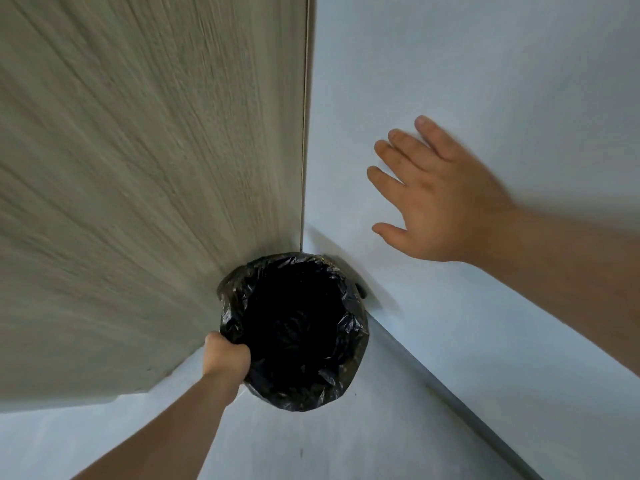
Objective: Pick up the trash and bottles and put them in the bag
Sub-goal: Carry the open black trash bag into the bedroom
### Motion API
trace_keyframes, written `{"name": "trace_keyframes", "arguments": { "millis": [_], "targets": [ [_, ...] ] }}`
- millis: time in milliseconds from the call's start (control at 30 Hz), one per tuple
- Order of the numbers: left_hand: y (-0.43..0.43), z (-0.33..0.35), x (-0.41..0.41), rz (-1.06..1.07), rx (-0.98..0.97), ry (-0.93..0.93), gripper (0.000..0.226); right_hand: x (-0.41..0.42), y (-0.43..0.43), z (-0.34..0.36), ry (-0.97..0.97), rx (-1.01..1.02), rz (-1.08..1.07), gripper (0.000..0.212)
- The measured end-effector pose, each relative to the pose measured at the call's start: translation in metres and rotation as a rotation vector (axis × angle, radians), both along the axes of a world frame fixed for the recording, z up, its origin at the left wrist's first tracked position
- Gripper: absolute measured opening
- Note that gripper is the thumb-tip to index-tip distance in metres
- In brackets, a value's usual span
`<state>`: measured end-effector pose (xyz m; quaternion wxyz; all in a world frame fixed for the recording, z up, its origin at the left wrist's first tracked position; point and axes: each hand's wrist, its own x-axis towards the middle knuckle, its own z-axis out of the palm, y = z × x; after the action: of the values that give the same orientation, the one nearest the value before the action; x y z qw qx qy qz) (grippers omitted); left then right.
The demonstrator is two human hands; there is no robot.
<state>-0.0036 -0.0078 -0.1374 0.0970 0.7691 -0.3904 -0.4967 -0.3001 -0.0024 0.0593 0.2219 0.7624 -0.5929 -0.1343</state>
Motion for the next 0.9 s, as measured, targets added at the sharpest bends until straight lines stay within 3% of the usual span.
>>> {"name": "trace_keyframes", "arguments": {
  "millis": [100,200,367,500,600,767,900],
  "targets": [
    [-0.002,0.036,0.007,-0.052,-0.068,0.008,0.021,0.013,0.001,0.009,-0.095,-0.021,-0.015,0.063],
    [-0.002,0.069,0.013,-0.104,-0.134,0.061,0.019,0.034,0.011,0.003,-0.443,0.061,-0.195,0.055],
    [0.011,0.205,0.038,-0.128,-0.191,0.139,0.016,0.073,0.031,0.088,-1.108,0.318,-0.865,0.038],
    [0.029,0.321,0.060,-0.152,-0.204,0.187,0.013,0.095,0.059,0.166,-1.414,0.378,-0.987,0.012],
    [0.045,0.403,0.086,-0.126,-0.237,0.189,0.012,0.124,0.073,0.239,-1.500,0.280,-0.978,0.027],
    [0.084,0.515,0.139,0.003,-0.296,0.179,0.016,0.175,0.090,0.334,-1.458,0.331,-0.821,0.020],
    [0.128,0.580,0.190,0.165,-0.380,0.090,0.007,0.223,0.107,0.391,-1.395,0.386,-0.645,0.019]
  ]
}}
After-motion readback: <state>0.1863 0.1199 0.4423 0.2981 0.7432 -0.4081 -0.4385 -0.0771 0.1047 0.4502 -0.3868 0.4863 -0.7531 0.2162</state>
